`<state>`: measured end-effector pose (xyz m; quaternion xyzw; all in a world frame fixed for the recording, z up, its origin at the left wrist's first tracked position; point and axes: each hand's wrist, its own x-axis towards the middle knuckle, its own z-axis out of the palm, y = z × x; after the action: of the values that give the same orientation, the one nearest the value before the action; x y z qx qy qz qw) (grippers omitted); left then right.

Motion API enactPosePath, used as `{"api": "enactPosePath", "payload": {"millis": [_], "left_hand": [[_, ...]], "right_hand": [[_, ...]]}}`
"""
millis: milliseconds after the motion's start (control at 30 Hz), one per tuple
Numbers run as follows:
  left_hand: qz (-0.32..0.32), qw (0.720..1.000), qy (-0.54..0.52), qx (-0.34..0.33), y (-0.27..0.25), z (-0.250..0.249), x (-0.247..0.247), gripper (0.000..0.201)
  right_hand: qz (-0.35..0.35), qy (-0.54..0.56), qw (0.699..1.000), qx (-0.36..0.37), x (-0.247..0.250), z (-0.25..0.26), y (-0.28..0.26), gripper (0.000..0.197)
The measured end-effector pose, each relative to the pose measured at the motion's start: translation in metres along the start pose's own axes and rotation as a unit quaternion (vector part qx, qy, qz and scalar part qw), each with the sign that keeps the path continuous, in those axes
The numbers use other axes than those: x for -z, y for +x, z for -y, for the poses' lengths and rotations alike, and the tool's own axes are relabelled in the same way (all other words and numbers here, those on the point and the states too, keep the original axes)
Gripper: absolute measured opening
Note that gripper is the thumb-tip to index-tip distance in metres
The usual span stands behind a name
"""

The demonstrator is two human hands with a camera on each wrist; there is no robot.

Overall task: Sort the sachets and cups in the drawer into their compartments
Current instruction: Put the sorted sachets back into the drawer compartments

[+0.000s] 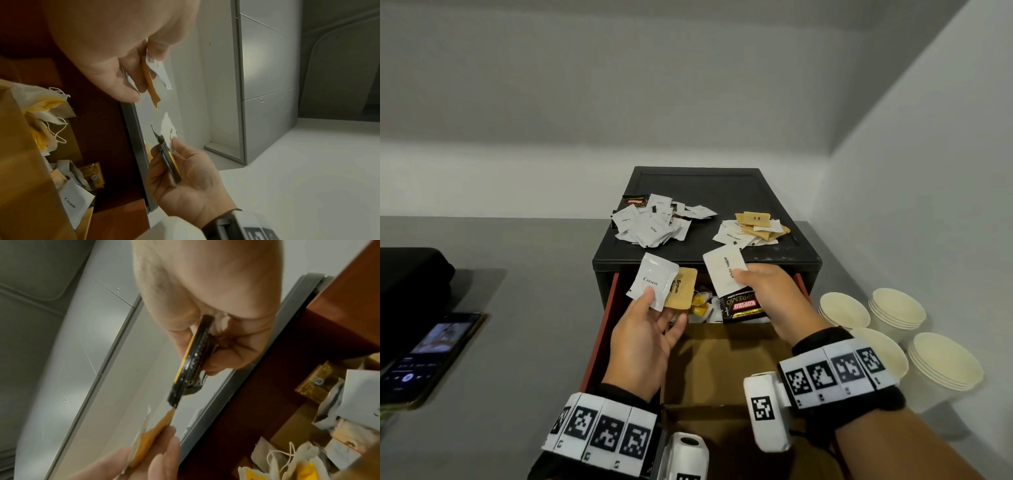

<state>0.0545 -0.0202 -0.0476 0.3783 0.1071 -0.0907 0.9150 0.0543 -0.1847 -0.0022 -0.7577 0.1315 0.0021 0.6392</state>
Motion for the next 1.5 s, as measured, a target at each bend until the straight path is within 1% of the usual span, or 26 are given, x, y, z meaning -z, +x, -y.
{"api": "enactPosePath", "payload": {"millis": [200,333,467,533,600,700,767,900,967,1133,1300,1433,1500], "left_hand": [[0.021,1.000,0.015,0.007,0.002,0.001,-0.003,0.027],[0.037,0.999,0.034,0.002,0.001,0.003,-0.003,0.029],[0.049,0.996,0.074,0.003,-0.001,0.004,-0.005,0.032],[0.052,0.995,0.084,0.007,-0.002,0.005,-0.005,0.032],[0.053,0.995,0.084,0.011,-0.002,0.004,-0.006,0.033],[0.061,0.994,0.084,0.017,-0.003,0.003,-0.007,0.031],[0.067,0.994,0.082,0.028,-0.004,0.003,-0.008,0.027],[0.082,0.993,0.071,0.055,-0.006,0.005,-0.010,0.025],[0.081,0.993,0.070,0.052,-0.006,0.005,-0.009,0.022],[0.071,0.994,0.076,0.031,-0.007,0.004,-0.010,0.018],[0.051,0.996,0.075,0.018,-0.009,0.002,-0.011,0.014],[0.039,0.997,0.073,0.014,-0.010,0.002,-0.014,0.014],[0.034,0.997,0.071,0.012,-0.010,0.002,-0.014,0.012]], "right_hand": [[0.017,-0.018,1.000,-0.003,-0.017,-0.010,0.003,0.023],[0.028,-0.017,0.999,0.014,-0.026,-0.012,0.003,0.029],[0.048,-0.059,0.995,0.056,-0.034,-0.012,0.000,0.016],[0.051,-0.070,0.994,0.064,-0.036,-0.013,0.001,0.014],[0.043,-0.065,0.995,0.061,-0.036,-0.012,0.001,0.013],[0.031,-0.029,0.998,0.053,-0.033,-0.009,0.002,0.018],[0.033,0.002,0.999,0.042,-0.031,-0.007,0.003,0.019],[0.047,0.006,0.998,0.033,-0.032,-0.009,0.006,0.023],[0.040,0.016,0.998,0.040,-0.032,-0.008,0.005,0.021],[-0.026,0.007,0.996,0.085,-0.025,0.003,0.007,0.018],[-0.054,0.071,0.993,0.074,-0.004,0.015,0.016,0.009],[-0.050,0.030,0.995,0.084,0.007,0.018,0.023,0.012],[-0.059,0.000,0.994,0.095,0.010,0.018,0.027,0.011]]}}
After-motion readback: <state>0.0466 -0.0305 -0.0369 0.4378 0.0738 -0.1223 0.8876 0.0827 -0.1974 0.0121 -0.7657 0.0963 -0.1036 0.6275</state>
